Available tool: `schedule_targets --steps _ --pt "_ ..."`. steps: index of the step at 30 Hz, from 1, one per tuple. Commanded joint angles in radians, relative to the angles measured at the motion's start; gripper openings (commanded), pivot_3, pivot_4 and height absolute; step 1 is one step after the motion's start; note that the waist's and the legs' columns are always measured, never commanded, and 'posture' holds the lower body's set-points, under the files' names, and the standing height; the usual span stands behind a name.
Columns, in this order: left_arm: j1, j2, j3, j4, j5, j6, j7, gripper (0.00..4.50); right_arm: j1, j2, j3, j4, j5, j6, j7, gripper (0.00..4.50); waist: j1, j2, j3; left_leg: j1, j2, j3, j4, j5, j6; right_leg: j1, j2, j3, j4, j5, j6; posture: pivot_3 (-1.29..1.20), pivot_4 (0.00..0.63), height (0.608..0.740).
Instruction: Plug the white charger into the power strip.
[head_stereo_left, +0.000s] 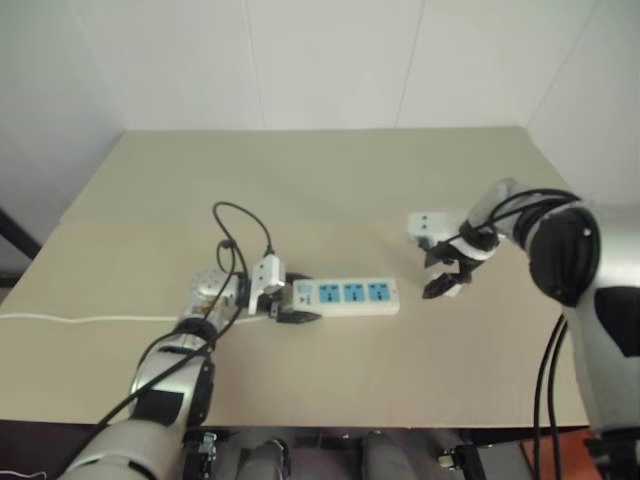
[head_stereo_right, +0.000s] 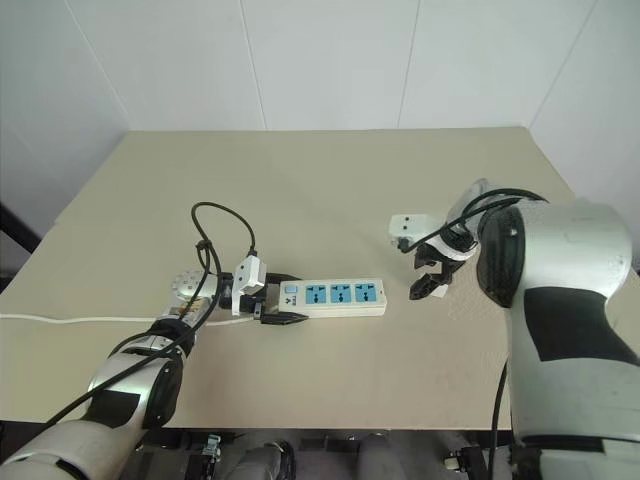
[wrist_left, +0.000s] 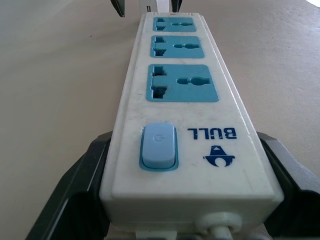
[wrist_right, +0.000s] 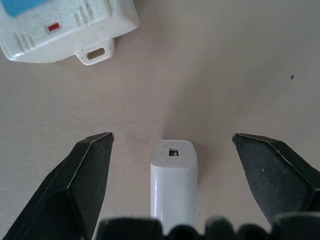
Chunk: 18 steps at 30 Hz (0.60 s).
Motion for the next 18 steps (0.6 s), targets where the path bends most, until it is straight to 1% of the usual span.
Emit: schedule_targets --steps 1,8,11,13,14,17,18 --pt "0.014 0.002 -0.017 -0.003 0.011 -0.002 -0.002 3.32 -0.030 0.015 0.022 0.033 0.008 0.040 -0.021 4.50 0.000 0.000 0.000 0.000 0.000 0.000 0.000 0.000 0.000 0.000 0.000 0.000 0.000 0.000 0.000 0.00 0.150 0.740" --pt "0.015 0.005 -0.017 0.001 0.014 -0.003 0.002 3.32 -0.026 0.040 0.051 0.033 0.006 0.064 -0.035 4.50 0.000 0.000 0.000 0.000 0.000 0.000 0.000 0.000 0.000 0.000 0.000 0.000 0.000 0.000 0.000 0.00 0.150 0.740" --pt "0.016 0.006 -0.018 0.002 0.015 -0.004 0.003 3.32 -0.020 0.041 0.051 0.033 0.003 0.062 -0.029 3.90 -0.001 0.000 0.000 0.000 0.000 0.000 0.000 0.000 0.000 0.000 0.000 0.000 0.000 0.000 0.000 0.00 0.150 0.740" --pt "0.016 0.007 -0.018 0.003 0.017 -0.005 0.004 3.32 -0.017 0.040 0.053 0.033 0.001 0.059 -0.031 3.20 -0.001 0.000 0.000 0.000 0.000 0.000 0.000 0.000 0.000 0.000 0.000 0.000 0.000 0.000 0.000 0.00 0.150 0.740" --pt "0.016 0.007 -0.019 0.004 0.017 -0.005 0.005 3.32 -0.015 0.043 0.057 0.033 -0.002 0.063 -0.038 2.94 -0.001 0.000 0.000 0.000 0.000 0.000 0.000 0.000 0.000 0.000 0.000 0.000 0.000 0.000 0.000 0.00 0.150 0.740" --pt "0.017 0.006 -0.018 0.004 0.016 -0.005 0.004 3.32 -0.005 0.045 0.062 0.033 -0.004 0.060 -0.049 1.76 -0.001 0.000 0.000 0.000 0.000 0.000 0.000 0.000 0.000 0.000 0.000 0.000 0.000 0.000 0.000 0.00 0.150 0.740" --pt "0.018 0.006 -0.018 0.005 0.016 -0.005 0.004 3.32 -0.002 0.045 0.064 0.033 -0.005 0.053 -0.048 1.55 -0.001 0.000 0.000 0.000 0.000 0.000 0.000 0.000 0.000 0.000 0.000 0.000 0.000 0.000 0.000 0.00 0.150 0.740"
